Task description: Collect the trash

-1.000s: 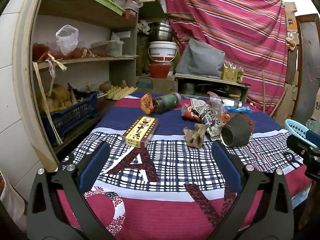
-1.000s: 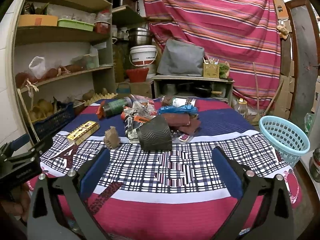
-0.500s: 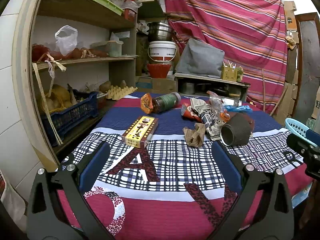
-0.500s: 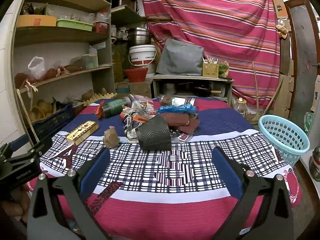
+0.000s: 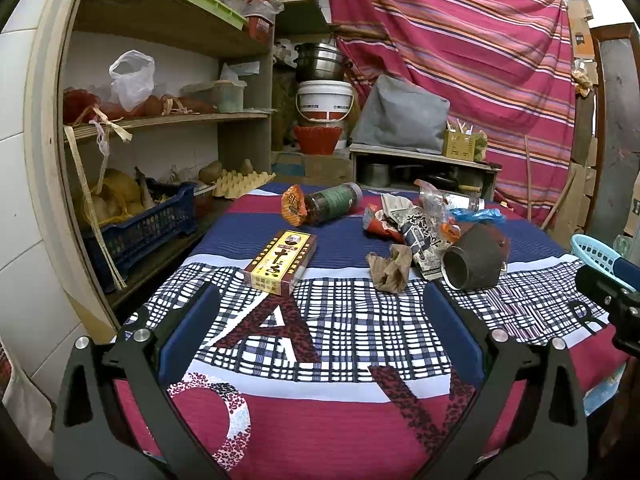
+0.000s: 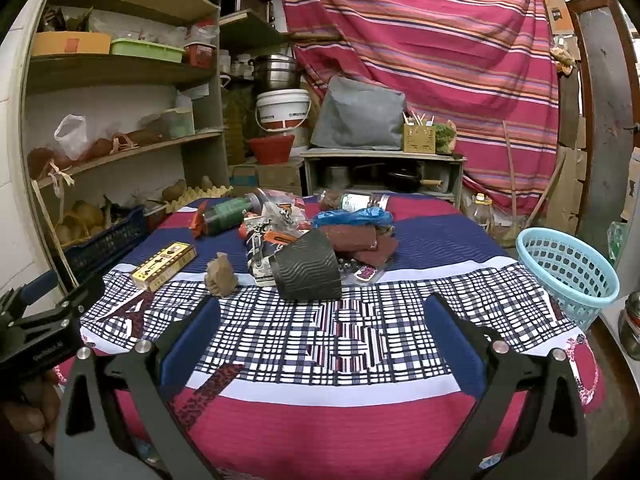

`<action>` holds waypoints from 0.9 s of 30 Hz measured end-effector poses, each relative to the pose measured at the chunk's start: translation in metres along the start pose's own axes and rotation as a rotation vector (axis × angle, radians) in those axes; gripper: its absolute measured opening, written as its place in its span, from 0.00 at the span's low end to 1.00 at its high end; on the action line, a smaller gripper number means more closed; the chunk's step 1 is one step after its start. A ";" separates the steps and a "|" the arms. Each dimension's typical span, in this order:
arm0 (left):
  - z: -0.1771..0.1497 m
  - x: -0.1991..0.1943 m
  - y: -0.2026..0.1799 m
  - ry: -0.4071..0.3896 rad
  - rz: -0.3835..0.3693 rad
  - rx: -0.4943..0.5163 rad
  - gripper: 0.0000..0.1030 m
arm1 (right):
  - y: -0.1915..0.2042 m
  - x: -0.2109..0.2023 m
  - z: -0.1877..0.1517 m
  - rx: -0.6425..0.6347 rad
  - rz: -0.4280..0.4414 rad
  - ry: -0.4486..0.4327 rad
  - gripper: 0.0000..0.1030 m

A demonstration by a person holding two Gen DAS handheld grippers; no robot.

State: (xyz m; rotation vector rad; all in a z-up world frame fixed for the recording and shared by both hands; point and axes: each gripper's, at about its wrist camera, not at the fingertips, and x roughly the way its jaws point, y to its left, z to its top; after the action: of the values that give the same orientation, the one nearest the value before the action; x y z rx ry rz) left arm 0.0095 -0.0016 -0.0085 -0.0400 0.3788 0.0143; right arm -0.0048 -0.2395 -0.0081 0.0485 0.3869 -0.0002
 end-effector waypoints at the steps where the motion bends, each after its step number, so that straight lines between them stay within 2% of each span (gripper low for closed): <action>1: 0.000 0.000 0.000 0.000 0.001 0.001 0.95 | 0.000 0.000 0.000 0.001 0.000 -0.001 0.96; 7: 0.000 0.002 0.001 0.011 -0.008 -0.007 0.95 | -0.001 0.001 0.000 0.005 0.000 0.001 0.96; 14: -0.001 0.005 -0.008 0.031 0.003 0.051 0.95 | -0.001 0.001 0.000 0.005 0.001 0.001 0.96; 23: 0.001 0.007 -0.002 0.047 -0.008 0.016 0.95 | -0.001 0.001 0.000 0.004 0.001 0.003 0.96; 26: 0.004 0.008 -0.001 0.038 -0.030 0.031 0.95 | 0.000 0.007 0.003 0.002 0.016 0.036 0.96; 27: 0.006 0.012 -0.002 0.048 -0.009 0.044 0.95 | -0.001 0.014 0.005 0.003 0.042 0.066 0.96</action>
State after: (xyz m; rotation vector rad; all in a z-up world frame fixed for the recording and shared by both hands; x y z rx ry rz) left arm 0.0231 -0.0036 -0.0072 0.0013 0.4270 -0.0042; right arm 0.0098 -0.2409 -0.0090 0.0599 0.4522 0.0423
